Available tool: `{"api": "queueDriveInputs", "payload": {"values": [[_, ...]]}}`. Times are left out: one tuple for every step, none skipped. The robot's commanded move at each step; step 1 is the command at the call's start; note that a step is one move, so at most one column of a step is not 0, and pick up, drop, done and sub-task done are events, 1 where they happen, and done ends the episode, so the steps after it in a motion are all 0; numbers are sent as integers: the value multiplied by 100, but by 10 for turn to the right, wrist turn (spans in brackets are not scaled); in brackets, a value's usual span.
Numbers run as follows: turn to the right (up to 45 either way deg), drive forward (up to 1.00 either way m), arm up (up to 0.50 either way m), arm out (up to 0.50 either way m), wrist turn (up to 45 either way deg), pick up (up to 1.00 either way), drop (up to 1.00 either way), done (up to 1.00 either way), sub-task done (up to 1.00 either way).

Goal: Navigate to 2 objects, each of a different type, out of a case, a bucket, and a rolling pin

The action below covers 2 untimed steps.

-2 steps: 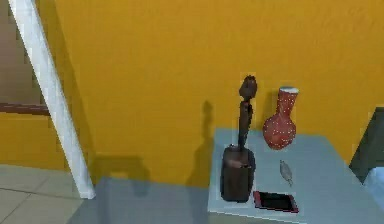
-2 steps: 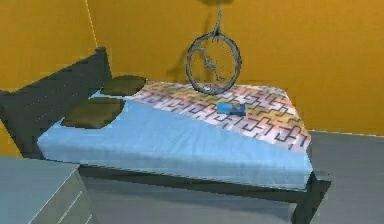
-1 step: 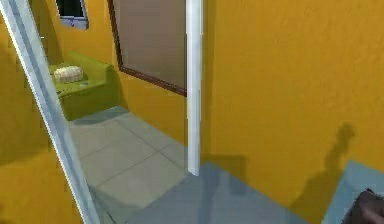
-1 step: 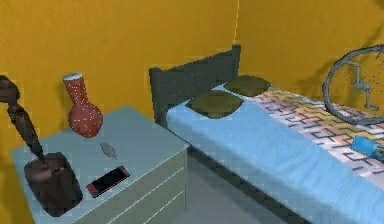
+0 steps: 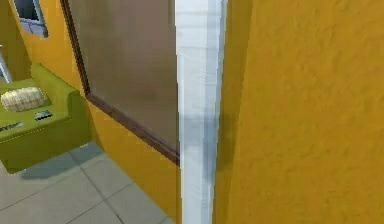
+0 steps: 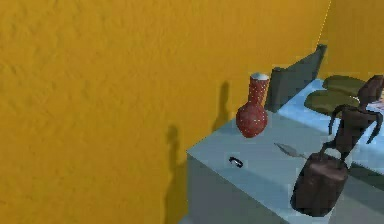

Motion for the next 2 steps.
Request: {"api": "queueDriveInputs", "payload": {"values": [[-120, 0, 0, 0, 0, 0, 0, 0, 0], [0, 5, 0, 0, 0, 0, 0, 0, 0]]}}
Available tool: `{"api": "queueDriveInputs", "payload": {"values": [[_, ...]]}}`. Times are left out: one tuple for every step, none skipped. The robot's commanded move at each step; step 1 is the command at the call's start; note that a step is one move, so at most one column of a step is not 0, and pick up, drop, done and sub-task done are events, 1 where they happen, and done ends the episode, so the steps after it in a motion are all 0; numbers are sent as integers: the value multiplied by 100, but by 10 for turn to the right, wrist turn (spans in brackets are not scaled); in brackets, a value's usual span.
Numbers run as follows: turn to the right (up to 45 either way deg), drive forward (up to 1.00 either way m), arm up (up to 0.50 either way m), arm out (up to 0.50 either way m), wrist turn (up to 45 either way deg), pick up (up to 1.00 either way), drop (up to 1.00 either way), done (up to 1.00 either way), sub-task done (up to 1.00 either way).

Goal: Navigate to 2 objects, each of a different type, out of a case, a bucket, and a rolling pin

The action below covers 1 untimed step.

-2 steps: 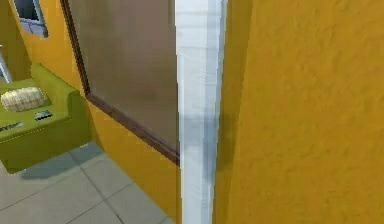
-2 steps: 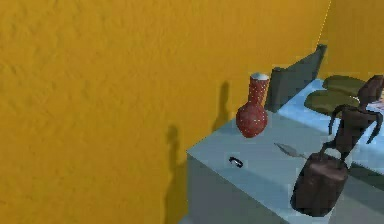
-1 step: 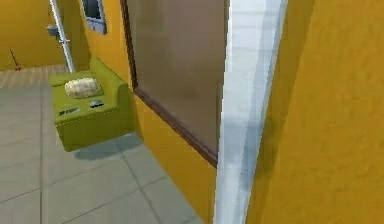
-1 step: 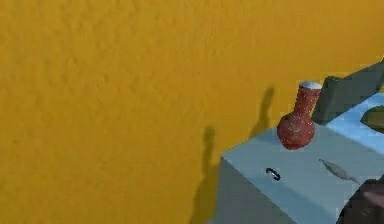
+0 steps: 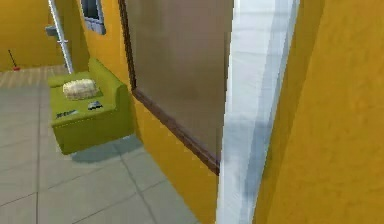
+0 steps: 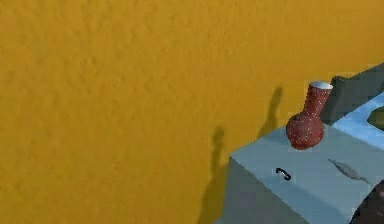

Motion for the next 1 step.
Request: {"api": "queueDriveInputs", "payload": {"values": [[-300, 0, 0, 0, 0, 0, 0, 0, 0]]}}
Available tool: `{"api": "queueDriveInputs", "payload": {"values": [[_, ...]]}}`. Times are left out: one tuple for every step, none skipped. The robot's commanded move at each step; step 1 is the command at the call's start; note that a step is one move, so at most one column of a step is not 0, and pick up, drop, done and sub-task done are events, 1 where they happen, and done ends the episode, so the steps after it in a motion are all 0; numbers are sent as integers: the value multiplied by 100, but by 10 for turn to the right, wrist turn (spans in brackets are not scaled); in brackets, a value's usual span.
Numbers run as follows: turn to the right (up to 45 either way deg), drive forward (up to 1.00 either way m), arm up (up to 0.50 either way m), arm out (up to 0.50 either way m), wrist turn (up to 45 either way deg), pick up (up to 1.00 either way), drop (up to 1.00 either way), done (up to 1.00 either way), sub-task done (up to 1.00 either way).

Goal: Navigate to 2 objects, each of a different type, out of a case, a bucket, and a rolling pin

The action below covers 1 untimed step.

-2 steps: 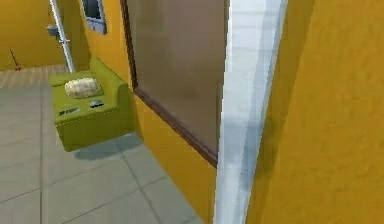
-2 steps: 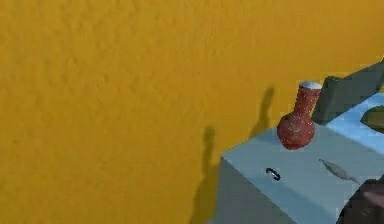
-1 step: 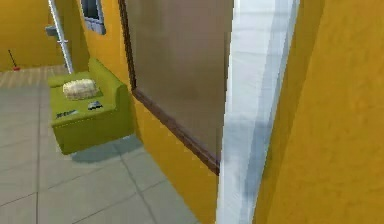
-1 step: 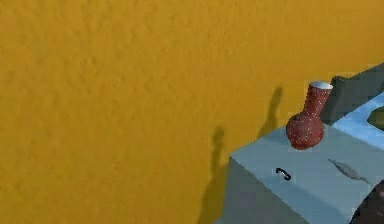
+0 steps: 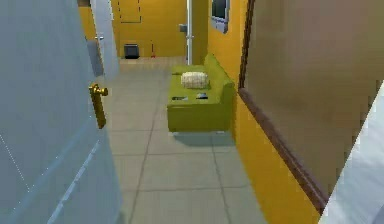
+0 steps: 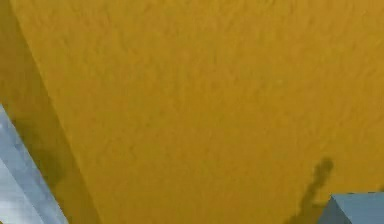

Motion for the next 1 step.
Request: {"api": "queueDriveInputs", "payload": {"values": [[0, 100, 0, 0, 0, 0, 0, 0, 0]]}}
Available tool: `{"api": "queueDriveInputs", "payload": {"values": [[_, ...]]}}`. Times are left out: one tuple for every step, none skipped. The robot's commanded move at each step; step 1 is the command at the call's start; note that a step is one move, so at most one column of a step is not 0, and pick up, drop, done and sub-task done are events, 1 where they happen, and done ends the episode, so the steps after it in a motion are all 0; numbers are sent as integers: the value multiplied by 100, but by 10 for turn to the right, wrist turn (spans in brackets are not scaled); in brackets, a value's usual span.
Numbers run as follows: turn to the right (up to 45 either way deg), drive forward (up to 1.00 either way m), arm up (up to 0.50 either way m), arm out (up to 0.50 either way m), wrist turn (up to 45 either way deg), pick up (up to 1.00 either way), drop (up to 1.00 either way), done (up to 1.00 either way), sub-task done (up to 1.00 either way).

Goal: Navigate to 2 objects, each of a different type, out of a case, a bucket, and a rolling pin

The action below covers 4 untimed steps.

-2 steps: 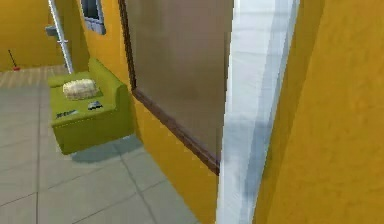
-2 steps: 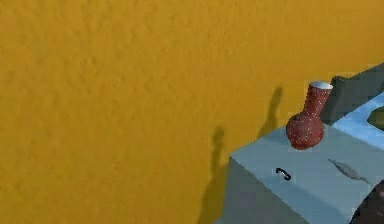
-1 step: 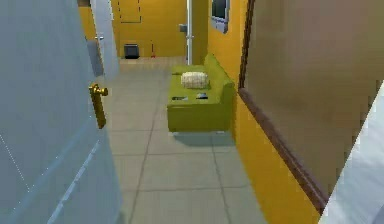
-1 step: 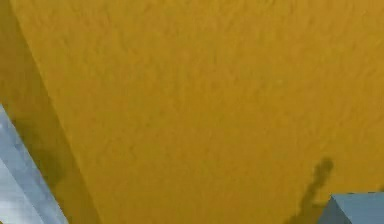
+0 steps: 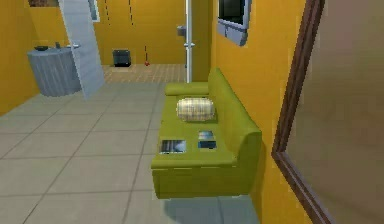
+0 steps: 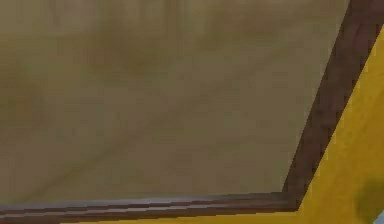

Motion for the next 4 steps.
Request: {"api": "queueDriveInputs", "payload": {"values": [[-60, 0, 0, 0, 0, 0, 0, 0, 0], [0, 50, 0, 0, 0, 0, 0, 0, 0], [-450, 0, 0, 0, 0, 0, 0, 0, 0], [-360, 0, 0, 0, 0, 0, 0, 0, 0]]}}
